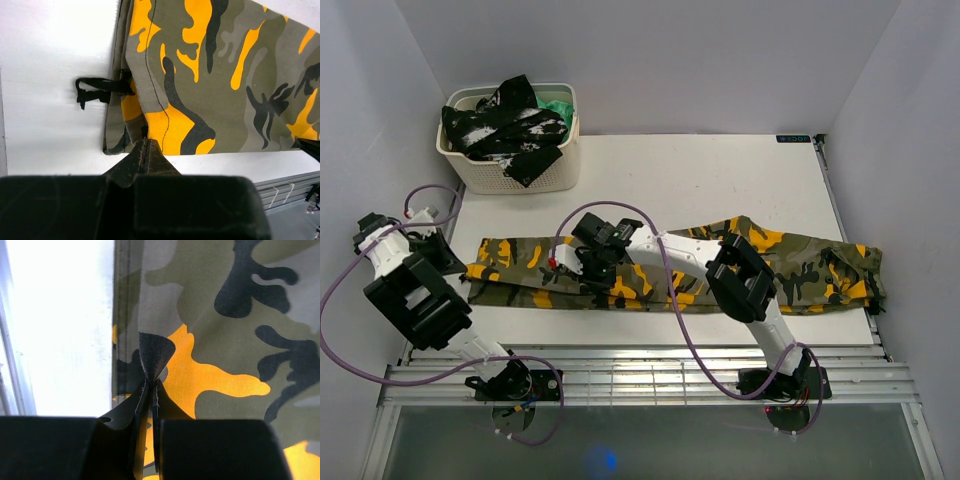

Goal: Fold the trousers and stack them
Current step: Fold the trousers

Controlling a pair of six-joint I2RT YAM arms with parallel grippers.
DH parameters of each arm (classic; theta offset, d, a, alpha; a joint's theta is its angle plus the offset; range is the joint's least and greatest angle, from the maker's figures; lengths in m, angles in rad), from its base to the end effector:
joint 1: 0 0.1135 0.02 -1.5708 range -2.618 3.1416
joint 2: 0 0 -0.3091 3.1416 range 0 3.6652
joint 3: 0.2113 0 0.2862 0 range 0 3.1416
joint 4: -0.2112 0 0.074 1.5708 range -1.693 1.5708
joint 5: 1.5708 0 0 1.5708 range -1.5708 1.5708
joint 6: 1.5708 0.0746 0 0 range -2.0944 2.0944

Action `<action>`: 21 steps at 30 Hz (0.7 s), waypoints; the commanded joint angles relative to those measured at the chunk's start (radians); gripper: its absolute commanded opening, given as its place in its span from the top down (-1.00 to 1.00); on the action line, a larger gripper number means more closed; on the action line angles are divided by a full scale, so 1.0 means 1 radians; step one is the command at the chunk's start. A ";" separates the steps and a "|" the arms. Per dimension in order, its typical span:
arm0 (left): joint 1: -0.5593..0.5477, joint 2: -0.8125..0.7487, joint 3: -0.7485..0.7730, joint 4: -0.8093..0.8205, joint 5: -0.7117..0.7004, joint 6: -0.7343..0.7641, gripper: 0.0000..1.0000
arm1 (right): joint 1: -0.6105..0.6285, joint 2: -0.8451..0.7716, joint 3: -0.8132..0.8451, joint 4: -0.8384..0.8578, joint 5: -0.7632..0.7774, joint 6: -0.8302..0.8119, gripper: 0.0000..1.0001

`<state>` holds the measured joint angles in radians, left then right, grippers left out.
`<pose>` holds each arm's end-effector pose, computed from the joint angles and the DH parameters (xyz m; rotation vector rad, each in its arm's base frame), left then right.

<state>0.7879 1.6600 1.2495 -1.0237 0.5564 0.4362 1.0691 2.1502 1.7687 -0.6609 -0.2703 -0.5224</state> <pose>0.2725 0.2180 0.2287 -0.4150 2.6336 -0.5183 0.2446 0.4873 0.1977 -1.9641 1.7872 0.5413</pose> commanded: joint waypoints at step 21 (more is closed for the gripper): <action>0.027 -0.080 -0.150 0.145 0.008 0.045 -0.04 | -0.417 -0.249 -0.087 -0.195 -0.233 0.030 -0.71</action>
<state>0.7952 1.7302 1.0714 -0.9089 0.5568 0.4423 0.7948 2.0323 1.6993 -0.7658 -0.4797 -0.4801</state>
